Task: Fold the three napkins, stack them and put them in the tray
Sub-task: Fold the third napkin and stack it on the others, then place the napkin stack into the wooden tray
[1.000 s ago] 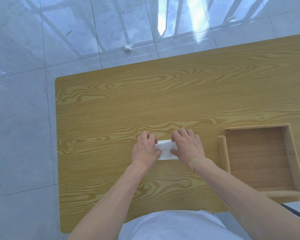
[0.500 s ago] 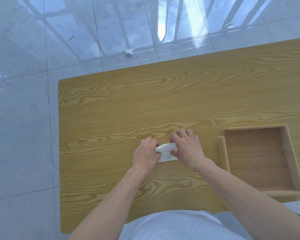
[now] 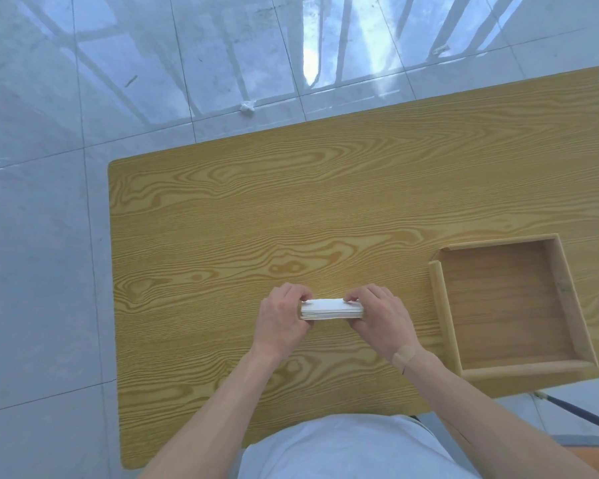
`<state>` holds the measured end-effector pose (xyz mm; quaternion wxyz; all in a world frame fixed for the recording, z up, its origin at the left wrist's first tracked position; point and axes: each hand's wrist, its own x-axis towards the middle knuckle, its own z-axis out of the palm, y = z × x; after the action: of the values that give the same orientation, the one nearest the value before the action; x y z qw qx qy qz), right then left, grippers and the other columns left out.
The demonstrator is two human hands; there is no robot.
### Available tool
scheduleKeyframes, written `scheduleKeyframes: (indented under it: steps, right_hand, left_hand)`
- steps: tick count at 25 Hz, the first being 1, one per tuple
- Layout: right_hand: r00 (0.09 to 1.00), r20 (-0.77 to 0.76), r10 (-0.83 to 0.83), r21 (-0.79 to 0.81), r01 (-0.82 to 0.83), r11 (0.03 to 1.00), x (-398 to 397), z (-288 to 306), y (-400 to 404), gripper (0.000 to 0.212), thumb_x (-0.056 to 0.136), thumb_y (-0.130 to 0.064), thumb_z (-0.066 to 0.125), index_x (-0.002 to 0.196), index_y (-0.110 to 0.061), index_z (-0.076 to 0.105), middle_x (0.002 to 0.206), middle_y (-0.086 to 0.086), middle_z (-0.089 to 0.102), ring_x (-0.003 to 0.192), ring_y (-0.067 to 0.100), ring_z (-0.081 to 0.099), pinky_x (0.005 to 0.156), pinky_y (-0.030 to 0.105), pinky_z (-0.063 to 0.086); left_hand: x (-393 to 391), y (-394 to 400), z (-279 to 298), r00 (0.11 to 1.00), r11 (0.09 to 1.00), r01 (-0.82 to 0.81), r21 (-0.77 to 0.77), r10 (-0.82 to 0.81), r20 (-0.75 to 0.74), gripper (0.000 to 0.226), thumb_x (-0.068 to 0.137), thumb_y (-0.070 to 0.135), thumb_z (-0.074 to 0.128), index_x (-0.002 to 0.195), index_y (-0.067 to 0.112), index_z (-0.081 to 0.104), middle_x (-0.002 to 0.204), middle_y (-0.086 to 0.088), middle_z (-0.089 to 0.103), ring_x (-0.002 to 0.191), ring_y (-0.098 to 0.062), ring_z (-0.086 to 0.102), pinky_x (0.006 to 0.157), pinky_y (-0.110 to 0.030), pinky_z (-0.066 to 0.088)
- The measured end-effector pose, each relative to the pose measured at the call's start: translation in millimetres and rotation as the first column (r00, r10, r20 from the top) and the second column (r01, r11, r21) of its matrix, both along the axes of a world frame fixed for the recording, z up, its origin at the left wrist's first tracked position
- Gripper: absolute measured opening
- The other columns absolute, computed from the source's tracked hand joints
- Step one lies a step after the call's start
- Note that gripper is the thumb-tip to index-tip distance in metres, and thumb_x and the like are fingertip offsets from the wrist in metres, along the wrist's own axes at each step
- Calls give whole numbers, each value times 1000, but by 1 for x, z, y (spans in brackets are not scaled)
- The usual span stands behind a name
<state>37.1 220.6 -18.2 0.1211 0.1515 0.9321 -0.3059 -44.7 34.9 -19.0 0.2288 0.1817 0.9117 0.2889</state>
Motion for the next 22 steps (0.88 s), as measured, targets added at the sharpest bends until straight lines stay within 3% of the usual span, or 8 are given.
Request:
scheduleKeyframes:
  steps: [3,6,11,16,19,22]
  right_hand:
    - [998,23,-67,-56,68,996,3,0,-2,20,80,-21,74,97,-28,67,101,-11,67,97,19,56,80,38,46]
    - [967,91,-238,-217,252,943,2,6,0,10,84,-28,71,94,-29,70,96,-15,69,91,8,58,78,30,45]
    - [872,239,-427,-591,480,648,6,27,-1,12,89,-17,67,99,-23,71,97,-2,75,95,15,68,80,24,51]
    - [849,283,-446,-589,521,618,11,35,-16,8,95,-19,55,101,-19,60,100,8,66,90,19,61,83,44,53]
    - [851,284,-441,-577,519,630,20,40,-18,7,96,-21,51,101,-19,56,103,14,64,85,15,60,72,36,55]
    - [848,297,-440,-575,526,626,32,48,-2,10,98,-22,49,104,-25,57,105,6,64,87,13,61,67,27,54]
  left_hand:
    - [0,-4,-2,1000,1000,-9,-11,9,29,25,73,11,76,95,21,68,99,7,64,91,-17,54,83,-37,45]
    - [-2,-4,0,992,995,-67,74,59,111,15,78,15,74,86,24,65,92,8,64,86,-14,57,78,-30,47]
    - [-2,1,11,861,914,-341,221,208,465,6,84,18,67,87,22,63,84,9,66,78,-8,58,66,-13,43]
    - [13,17,26,722,840,-478,255,211,658,30,76,23,59,102,9,54,88,0,58,78,-16,51,72,-32,44]
    - [22,25,34,715,850,-455,266,171,678,37,74,28,55,107,10,51,94,-2,58,84,-19,53,76,-36,45]
    - [29,34,42,708,875,-405,267,116,696,41,77,33,52,112,11,52,102,-4,60,91,-18,54,77,-35,45]
